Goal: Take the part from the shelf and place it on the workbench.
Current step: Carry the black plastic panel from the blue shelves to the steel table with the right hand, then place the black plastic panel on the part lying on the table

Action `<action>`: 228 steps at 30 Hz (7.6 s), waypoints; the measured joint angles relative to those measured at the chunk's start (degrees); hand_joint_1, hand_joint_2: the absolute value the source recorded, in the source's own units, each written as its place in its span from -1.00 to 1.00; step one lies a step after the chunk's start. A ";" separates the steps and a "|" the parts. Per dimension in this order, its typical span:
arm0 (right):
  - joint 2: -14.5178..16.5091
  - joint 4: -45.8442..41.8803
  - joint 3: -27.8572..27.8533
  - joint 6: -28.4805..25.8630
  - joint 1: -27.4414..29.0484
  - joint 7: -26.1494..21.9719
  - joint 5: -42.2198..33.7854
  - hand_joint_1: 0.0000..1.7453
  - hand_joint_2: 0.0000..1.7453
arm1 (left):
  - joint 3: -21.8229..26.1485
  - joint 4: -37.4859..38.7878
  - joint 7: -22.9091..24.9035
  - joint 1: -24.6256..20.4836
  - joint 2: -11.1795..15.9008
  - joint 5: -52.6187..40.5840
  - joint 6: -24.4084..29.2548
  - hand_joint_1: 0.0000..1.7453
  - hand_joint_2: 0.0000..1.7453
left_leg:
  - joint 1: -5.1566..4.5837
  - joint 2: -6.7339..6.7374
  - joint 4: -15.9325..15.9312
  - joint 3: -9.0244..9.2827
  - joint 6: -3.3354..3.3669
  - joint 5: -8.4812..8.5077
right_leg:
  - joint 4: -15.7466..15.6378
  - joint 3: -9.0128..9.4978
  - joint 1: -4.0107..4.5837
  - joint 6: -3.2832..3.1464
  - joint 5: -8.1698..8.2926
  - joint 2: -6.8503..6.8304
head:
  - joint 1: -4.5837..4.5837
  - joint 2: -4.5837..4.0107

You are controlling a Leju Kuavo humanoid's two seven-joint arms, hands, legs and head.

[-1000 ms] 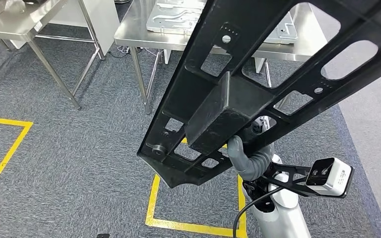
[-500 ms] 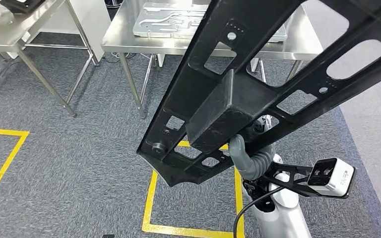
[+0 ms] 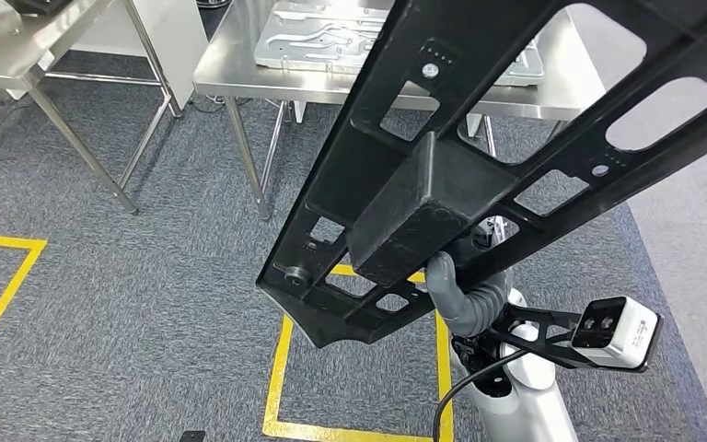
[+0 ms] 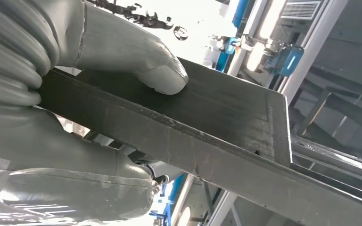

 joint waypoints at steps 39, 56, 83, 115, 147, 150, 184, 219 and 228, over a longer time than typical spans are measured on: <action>-0.63 -0.02 0.12 0.21 -0.38 -0.07 0.14 1.00 1.00 | 0.00 0.00 -0.48 -0.24 0.09 0.03 -0.27 -1.00 1.00 | -0.26 -0.21 0.98 1.11 -2.39 -2.17 | -13.67 6.46 0.28 -2.09 5.36 -0.09 | -0.63 0.01; -0.70 -0.16 0.16 0.27 -0.53 -0.14 -0.04 1.00 1.00 | -0.01 0.00 -0.50 0.01 0.33 -0.08 -0.69 -1.00 1.00 | -0.73 -0.36 -0.87 0.64 0.66 0.48 | -7.34 6.86 0.78 -0.68 0.06 0.05 | -0.84 0.00; -1.21 -0.22 0.27 0.27 -0.39 -0.44 -0.04 1.00 1.00 | -0.01 0.00 -0.50 0.48 0.23 -0.19 -0.42 -1.00 1.00 | -1.29 -0.50 0.21 -1.69 -0.29 1.67 | -13.75 11.02 1.01 -1.76 1.88 0.20 | -1.26 0.01; -1.43 -0.33 0.78 0.53 -0.63 -0.63 -0.10 1.00 1.00 | -0.01 0.00 -0.55 0.27 0.23 -0.25 -0.31 -1.00 1.00 | -1.27 -0.61 -0.60 -0.17 0.51 1.43 | -12.10 9.91 1.09 -1.22 2.86 0.11 | -1.24 0.00; -1.53 -2.17 1.57 1.07 -1.66 -0.73 0.68 1.00 1.00 | 0.00 0.00 -0.28 0.14 0.11 -0.37 -0.40 -1.00 1.00 | -0.96 -0.67 -0.08 0.05 0.28 1.44 | -10.00 10.02 0.83 -0.86 0.89 -0.15 | -1.16 0.01; -1.56 -2.36 1.66 1.06 -1.96 -1.07 0.92 1.00 1.00 | 0.00 0.00 -0.27 0.03 0.09 -0.37 -0.39 -1.00 1.00 | -1.06 -0.69 -0.18 0.79 0.77 0.65 | -0.69 3.35 0.76 -0.42 -2.83 -0.16 | -1.08 0.01; -1.85 -6.81 1.61 -0.85 -3.82 -0.41 1.02 1.00 1.00 | 0.13 0.02 -0.21 1.02 -0.30 0.33 0.09 -1.00 1.00 | -0.88 -0.76 -0.64 1.91 0.30 -0.13 | -1.03 0.71 0.79 -0.87 0.14 -0.10 | -1.60 0.01; -9.19 17.12 -11.36 -20.52 -20.26 4.33 28.23 1.00 1.00 | 1.80 0.07 -1.56 1.39 -0.79 1.98 -0.01 -1.00 1.00 | -1.07 -0.81 0.12 -0.14 -1.03 0.68 | -12.57 5.00 0.64 -1.33 6.30 -0.08 | -1.59 0.00; -10.95 24.92 -11.34 -28.10 -24.34 4.42 37.28 1.00 1.00 | 2.19 0.07 -1.96 1.63 -0.85 2.38 0.03 -1.00 1.00 | -0.86 -0.64 17.11 -8.50 -2.56 -6.39 | -13.16 5.72 0.58 -3.46 6.06 -0.21 | -1.94 0.01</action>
